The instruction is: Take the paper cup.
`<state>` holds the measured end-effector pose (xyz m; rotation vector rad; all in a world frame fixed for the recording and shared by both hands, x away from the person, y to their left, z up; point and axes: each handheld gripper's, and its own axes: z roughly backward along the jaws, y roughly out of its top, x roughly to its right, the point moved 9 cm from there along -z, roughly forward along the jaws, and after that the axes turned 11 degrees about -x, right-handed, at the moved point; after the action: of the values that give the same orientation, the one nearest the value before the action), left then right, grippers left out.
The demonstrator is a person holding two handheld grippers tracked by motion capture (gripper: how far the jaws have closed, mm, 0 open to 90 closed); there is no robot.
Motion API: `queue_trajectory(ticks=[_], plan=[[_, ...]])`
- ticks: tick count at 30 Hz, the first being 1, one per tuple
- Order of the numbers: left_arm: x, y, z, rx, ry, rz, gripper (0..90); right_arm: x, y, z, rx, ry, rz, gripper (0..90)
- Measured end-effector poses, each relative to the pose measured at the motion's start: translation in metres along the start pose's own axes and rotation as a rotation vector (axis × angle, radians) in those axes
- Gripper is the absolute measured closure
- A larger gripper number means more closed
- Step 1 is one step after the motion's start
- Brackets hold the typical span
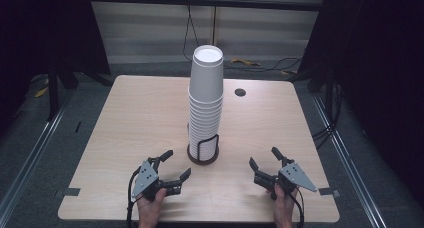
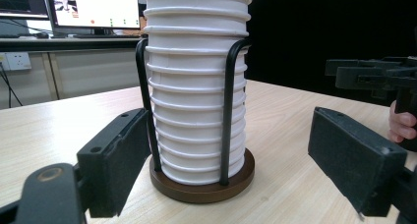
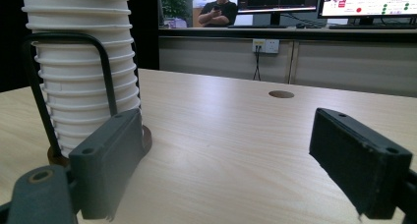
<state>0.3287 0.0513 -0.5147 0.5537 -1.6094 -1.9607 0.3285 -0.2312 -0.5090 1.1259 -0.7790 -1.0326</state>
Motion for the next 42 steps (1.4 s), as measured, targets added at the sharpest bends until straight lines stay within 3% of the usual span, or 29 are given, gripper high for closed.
queue_trajectory(ticks=[10,15,17,20,24,26,27,33,34,39,40,42], plan=[[0.0,0.0,0.0,-0.001,-0.002,0.0,15.7,0.004,0.0,0.002,-0.005,0.013,-0.028,12.9],[0.0,0.0,0.0,0.002,0.002,0.001,15.7,0.0,-0.001,0.0,-0.016,0.031,-0.008,12.8],[0.0,0.0,0.0,0.001,0.0,0.001,15.7,-0.003,-0.001,0.0,-0.021,0.065,-0.016,13.4],[0.0,0.0,0.0,0.002,0.001,0.003,15.7,-0.001,-0.001,-0.001,-0.035,0.066,-0.034,13.3],[0.001,0.0,0.0,0.003,-0.006,0.025,15.8,-0.005,0.0,0.0,-0.046,0.106,-0.032,18.5],[0.001,0.0,0.0,0.003,-0.006,0.024,15.7,-0.006,0.001,0.001,-0.051,0.106,-0.034,18.2],[0.0,0.0,0.0,0.002,-0.001,0.0,15.7,-0.007,0.001,0.001,-0.053,0.117,-0.037,17.1],[0.0,0.0,0.0,0.003,-0.006,-0.002,15.7,-0.012,0.01,0.001,-0.04,0.154,-0.044,16.8],[0.002,0.0,-0.001,0.008,-0.011,0.025,15.7,-0.012,0.011,0.001,-0.04,0.151,-0.036,16.6],[0.001,0.0,-0.001,0.001,-0.009,0.027,15.7,-0.014,0.016,0.0,-0.033,0.161,-0.032,17.4],[-0.001,0.0,-0.001,-0.003,-0.005,-0.001,15.7,-0.019,0.016,-0.002,-0.063,0.216,-0.03,21.4],[0.0,0.0,-0.001,-0.001,-0.008,0.001,15.7,-0.021,0.016,-0.003,-0.069,0.233,-0.023,20.9]])
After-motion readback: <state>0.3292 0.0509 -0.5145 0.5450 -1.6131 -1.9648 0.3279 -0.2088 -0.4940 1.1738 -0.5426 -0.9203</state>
